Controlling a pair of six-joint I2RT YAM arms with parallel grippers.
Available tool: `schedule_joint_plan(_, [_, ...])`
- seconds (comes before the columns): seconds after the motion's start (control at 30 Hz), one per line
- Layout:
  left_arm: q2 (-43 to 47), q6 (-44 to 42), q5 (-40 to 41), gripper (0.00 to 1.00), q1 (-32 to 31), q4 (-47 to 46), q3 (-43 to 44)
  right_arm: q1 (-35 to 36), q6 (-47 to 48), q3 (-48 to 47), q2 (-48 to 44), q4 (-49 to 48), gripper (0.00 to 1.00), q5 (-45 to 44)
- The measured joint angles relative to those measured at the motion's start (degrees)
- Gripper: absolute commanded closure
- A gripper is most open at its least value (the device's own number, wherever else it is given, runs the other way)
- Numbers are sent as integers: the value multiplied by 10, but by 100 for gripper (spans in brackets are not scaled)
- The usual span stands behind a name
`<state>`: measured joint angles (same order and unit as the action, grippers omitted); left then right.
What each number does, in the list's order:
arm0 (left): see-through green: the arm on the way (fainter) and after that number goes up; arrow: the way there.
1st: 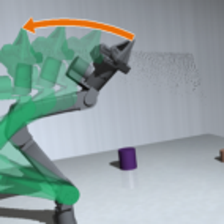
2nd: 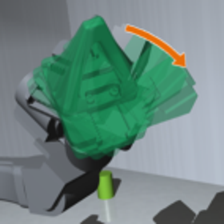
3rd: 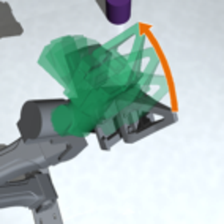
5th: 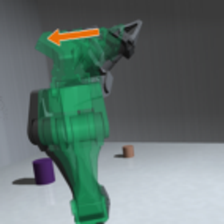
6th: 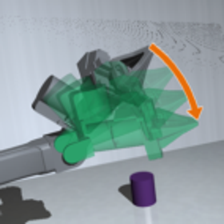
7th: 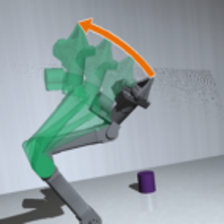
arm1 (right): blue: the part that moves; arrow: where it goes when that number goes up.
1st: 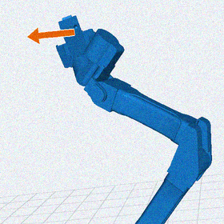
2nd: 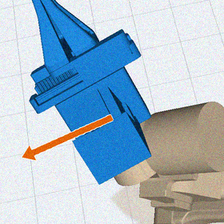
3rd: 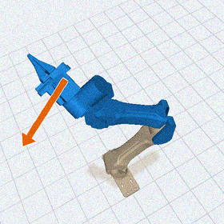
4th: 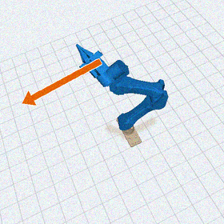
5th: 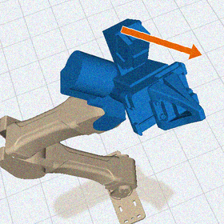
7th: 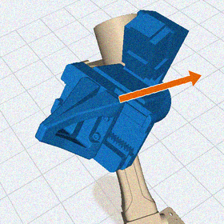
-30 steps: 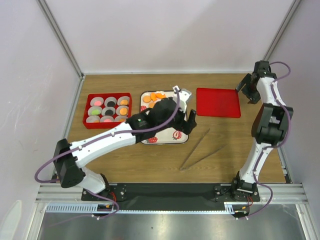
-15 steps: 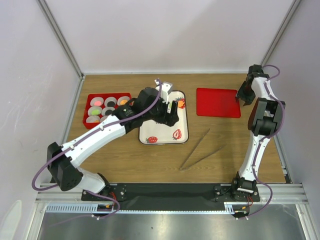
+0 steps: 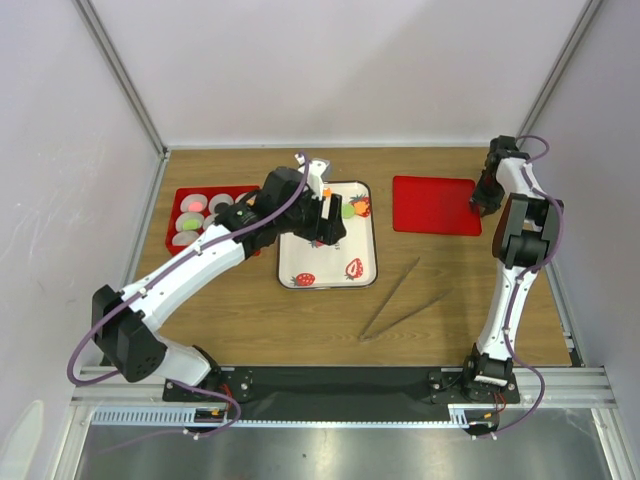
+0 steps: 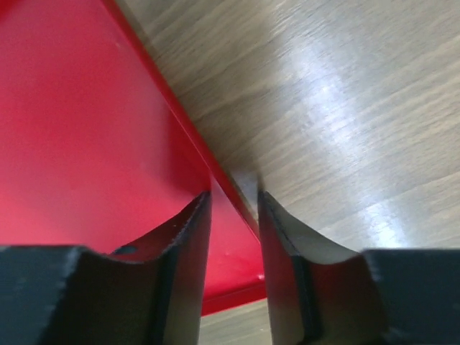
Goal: Pack the cookies
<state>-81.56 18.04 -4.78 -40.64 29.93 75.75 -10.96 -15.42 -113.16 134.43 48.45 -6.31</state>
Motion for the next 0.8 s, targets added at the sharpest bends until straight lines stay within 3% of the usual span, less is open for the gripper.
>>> schedule_joint_plan(0.27, [-2, 10, -11, 19, 17, -5, -1, 6, 9, 1, 0, -3, 99, -10])
schedule_joint_plan(0.8, [-104, 45, -50, 20, 73, -26, 17, 8, -13, 33, -53, 20, 100, 8])
